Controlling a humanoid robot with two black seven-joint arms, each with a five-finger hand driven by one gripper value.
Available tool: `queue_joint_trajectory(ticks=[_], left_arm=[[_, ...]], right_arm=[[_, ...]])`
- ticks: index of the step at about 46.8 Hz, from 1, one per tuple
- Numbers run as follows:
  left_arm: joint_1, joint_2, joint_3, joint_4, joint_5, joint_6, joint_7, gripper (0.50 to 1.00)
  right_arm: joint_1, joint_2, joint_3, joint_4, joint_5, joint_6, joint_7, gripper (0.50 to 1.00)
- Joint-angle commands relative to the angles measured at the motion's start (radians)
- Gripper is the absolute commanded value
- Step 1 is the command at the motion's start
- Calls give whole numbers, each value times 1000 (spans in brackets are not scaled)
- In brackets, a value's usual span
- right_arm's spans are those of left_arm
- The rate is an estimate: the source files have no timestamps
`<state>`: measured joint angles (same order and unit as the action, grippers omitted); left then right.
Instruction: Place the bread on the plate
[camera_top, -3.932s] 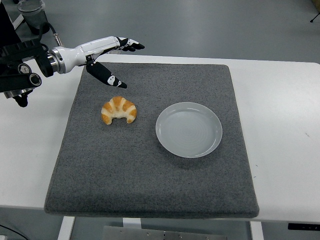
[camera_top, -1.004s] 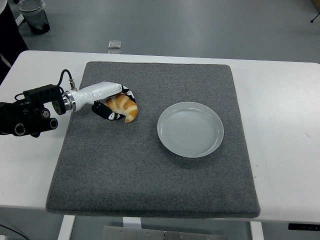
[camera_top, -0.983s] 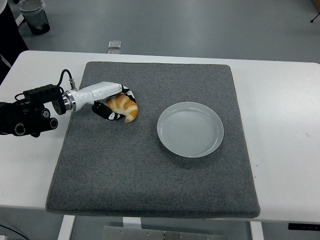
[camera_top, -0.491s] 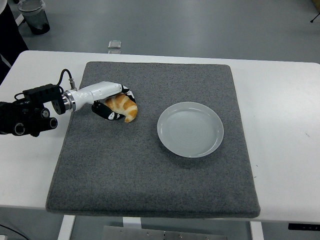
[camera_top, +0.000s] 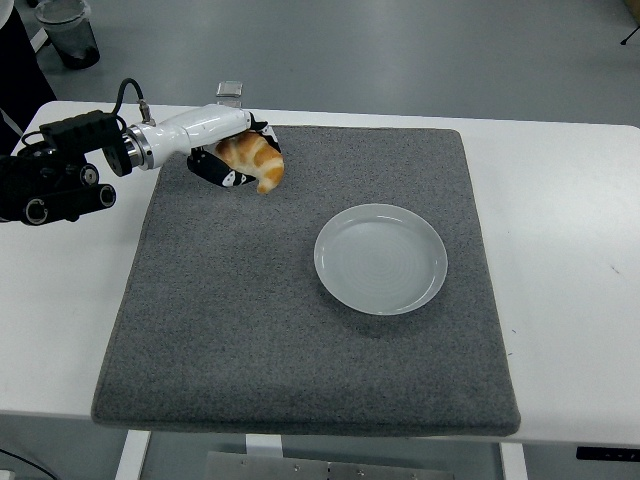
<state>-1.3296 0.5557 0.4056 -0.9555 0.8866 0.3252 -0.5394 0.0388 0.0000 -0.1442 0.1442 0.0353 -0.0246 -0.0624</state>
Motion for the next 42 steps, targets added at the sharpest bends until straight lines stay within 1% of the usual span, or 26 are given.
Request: queue_joint_trajectory(ticks=[1,13,23,42], left_arm=[[-29,3,2,7,0,0,-4,500],[-128,12,5,23,2,-12,-8,500],[-180,20,5,29,2,-25,-8,500],[-187,17,4,35,8,-23,-10,500]], right_arm=[[0,0,0,0,0,0,1,932],[1,0,0,0,0,0,-1,932],[0,0,0,0,0,0,-1,930],[0,0,0,0,0,0,1,930]])
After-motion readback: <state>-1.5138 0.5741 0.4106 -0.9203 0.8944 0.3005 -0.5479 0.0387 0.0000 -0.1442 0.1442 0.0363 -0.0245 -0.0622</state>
